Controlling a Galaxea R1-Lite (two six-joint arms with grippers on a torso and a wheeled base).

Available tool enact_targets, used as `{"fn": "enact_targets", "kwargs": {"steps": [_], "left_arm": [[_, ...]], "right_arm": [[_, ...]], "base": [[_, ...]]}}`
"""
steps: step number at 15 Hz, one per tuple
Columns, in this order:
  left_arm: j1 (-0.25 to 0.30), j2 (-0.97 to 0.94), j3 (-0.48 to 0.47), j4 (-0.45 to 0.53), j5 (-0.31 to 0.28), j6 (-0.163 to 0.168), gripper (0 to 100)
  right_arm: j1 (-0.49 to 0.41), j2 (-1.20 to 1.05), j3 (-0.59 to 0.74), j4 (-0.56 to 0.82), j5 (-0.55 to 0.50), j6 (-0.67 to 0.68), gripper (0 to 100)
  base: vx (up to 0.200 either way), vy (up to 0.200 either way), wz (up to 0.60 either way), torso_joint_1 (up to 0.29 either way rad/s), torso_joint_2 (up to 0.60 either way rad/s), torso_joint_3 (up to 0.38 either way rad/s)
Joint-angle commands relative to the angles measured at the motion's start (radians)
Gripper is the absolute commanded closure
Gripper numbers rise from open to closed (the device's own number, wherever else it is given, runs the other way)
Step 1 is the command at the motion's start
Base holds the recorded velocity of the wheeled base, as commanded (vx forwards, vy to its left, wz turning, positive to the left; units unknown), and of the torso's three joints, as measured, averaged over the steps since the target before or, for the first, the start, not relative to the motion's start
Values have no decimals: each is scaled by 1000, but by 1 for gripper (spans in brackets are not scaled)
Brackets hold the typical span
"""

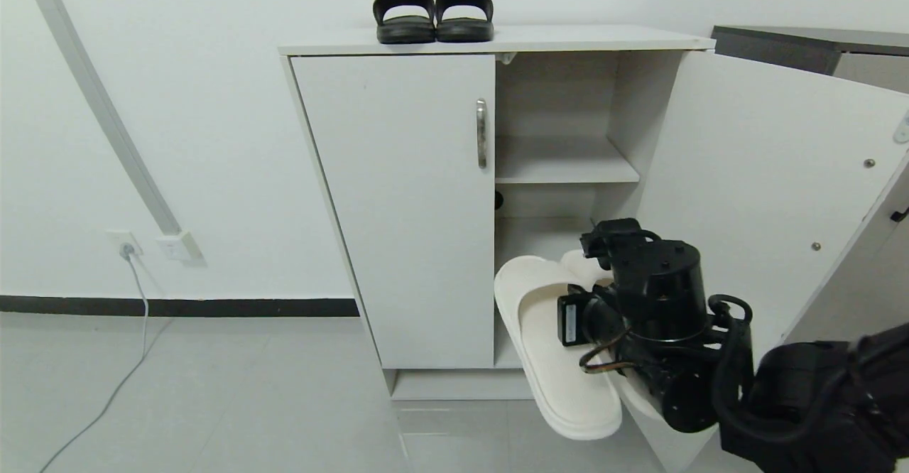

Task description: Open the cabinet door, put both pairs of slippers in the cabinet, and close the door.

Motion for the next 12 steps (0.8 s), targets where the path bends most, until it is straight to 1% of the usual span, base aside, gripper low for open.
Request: {"fn": "enact_targets", "kwargs": {"steps": [1,3,8,12], "left_arm": [[0,3,0,0,0,0,100],[0,3,0,0,0,0,100],[0,3,0,0,0,0,100],[0,3,0,0,0,0,100]], "right_arm": [[4,105,-104,1,-71,55,100],[-6,111,-109,1,-81,57,100],[-9,124,-104,1,-82,57,100],[-9,137,-103,1,-82,57,100]], "base": [[0,0,0,0,0,0],[0,0,0,0,0,0],[0,-200,0,3,0,1],[0,0,0,0,0,0]]}}
